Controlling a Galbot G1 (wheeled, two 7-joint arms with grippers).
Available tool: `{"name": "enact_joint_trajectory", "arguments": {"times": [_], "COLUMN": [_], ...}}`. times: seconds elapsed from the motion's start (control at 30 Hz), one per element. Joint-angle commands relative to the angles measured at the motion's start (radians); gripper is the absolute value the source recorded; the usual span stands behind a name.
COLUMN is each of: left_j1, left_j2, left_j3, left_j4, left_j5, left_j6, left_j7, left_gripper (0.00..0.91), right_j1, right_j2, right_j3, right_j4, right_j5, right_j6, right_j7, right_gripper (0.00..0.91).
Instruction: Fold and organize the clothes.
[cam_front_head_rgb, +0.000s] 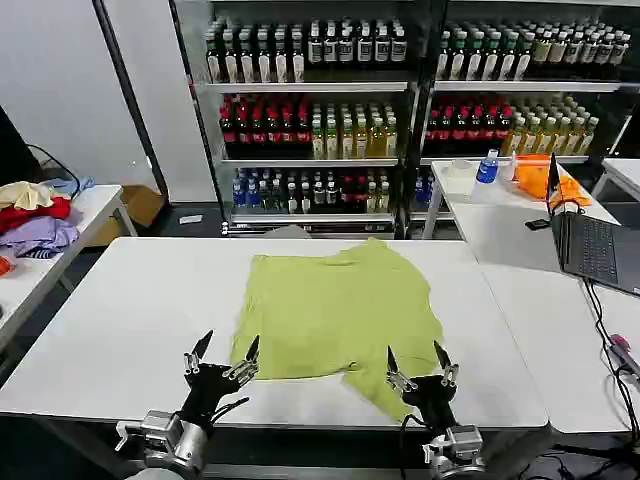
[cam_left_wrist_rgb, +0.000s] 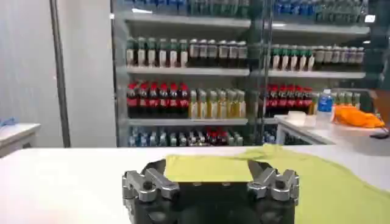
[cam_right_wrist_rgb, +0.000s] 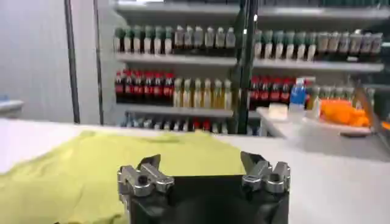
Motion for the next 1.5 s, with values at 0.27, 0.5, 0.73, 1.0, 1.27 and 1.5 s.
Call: {"name": "enact_joint_trajectory", "arguments": {"times": [0.27,0.5,0.73,1.0,1.27,1.5], "left_j1": [-0.093,-0.110,-0.112,-0.115,-0.107,-0.105], "left_j2": [0.062,0.066,0.057,0.061,0.055,0.055], "left_j3": [0.033,0.044,0.065,0.079,0.099,0.102], "left_j4": [0.097,0.154,0.182,0.205,0.208,0.203], "left_j5": [-0.131,-0.129,-0.119,-0.099,-0.093,-0.100], "left_j6": [0.196,0.199,0.199,0.198,0.197,0.196], "left_j7": [-0.087,-0.117,-0.111,-0.109,-0.110,-0.096], "left_gripper": [0.907,0.907,0.907,0.020,0.020,0.020], "right_j1": [0.005,-0.002,-0.008,-0.005,-0.012,-0.028], "right_j2": [-0.027,-0.021,-0.011,-0.007,-0.006,-0.010], "right_j3": [-0.076,-0.073,-0.080,-0.080,-0.082,-0.078], "right_j4": [-0.023,-0.031,-0.032,-0.034,-0.029,-0.013], "right_j5": [0.087,0.086,0.086,0.114,0.149,0.149], "right_j6": [-0.186,-0.189,-0.195,-0.197,-0.194,-0.187], "right_j7": [0.112,0.120,0.125,0.143,0.156,0.153], "right_gripper": [0.907,0.907,0.907,0.000,0.000,0.000]}}
